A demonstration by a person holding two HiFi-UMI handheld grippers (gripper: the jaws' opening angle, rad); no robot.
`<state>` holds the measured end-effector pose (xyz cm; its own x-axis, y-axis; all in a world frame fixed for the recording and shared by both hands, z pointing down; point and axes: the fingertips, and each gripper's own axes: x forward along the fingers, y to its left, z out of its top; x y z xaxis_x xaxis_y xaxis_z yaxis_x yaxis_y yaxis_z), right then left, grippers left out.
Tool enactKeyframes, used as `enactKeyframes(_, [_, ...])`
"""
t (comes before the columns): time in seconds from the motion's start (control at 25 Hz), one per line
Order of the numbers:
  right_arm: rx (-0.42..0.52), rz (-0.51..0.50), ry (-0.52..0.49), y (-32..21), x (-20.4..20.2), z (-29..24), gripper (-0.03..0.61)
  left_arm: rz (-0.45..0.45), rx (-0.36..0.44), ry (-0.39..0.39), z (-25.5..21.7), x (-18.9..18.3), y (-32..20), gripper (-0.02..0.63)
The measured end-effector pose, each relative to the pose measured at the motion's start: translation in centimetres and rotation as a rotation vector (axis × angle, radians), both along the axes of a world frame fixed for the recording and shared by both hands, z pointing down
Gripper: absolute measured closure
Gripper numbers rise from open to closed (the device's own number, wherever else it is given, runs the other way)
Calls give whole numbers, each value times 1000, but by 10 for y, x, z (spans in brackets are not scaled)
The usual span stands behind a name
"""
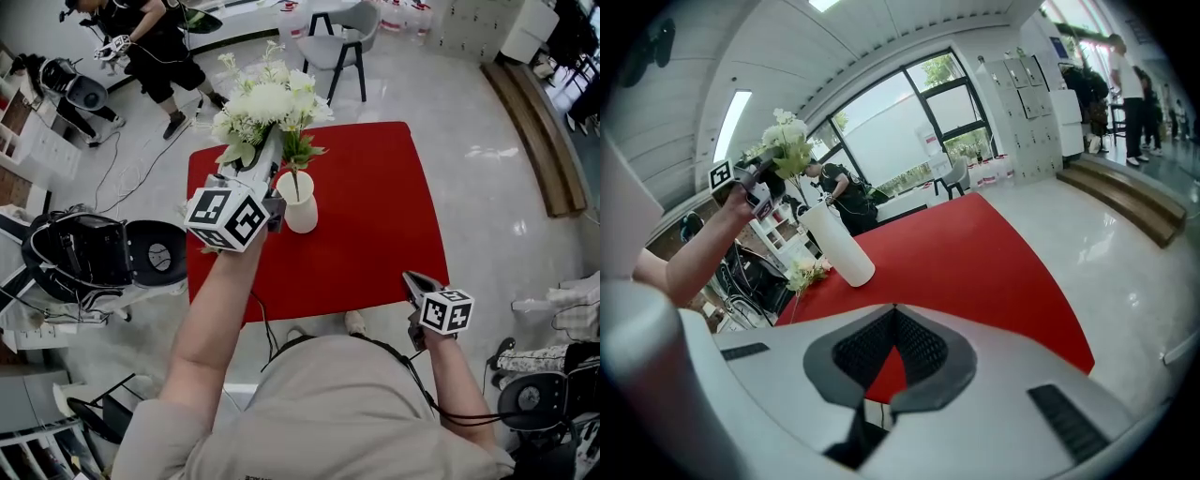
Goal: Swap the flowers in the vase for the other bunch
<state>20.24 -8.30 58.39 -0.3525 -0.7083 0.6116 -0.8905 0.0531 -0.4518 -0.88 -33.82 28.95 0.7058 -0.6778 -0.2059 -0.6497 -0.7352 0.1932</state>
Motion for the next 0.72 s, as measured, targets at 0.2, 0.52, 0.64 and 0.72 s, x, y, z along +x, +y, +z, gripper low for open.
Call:
enactKeyframes(0.2, [-5, -6, 7, -8, -26, -13, 566, -4, -11, -7, 8, -25, -2, 551])
enactKeyframes(0.52, [-10, -18, 2, -8, -7, 1, 566, -24, -37, -43, 55, -6, 6, 549])
enactKeyframes(0.64, [-12, -24, 1, -10, -10, 1, 566, -28, -49, -58, 68, -7, 7, 535])
enactKeyframes(0.72, [-14, -28, -2, -12, -13, 1, 566, -27, -62, -72, 77, -8, 7, 521])
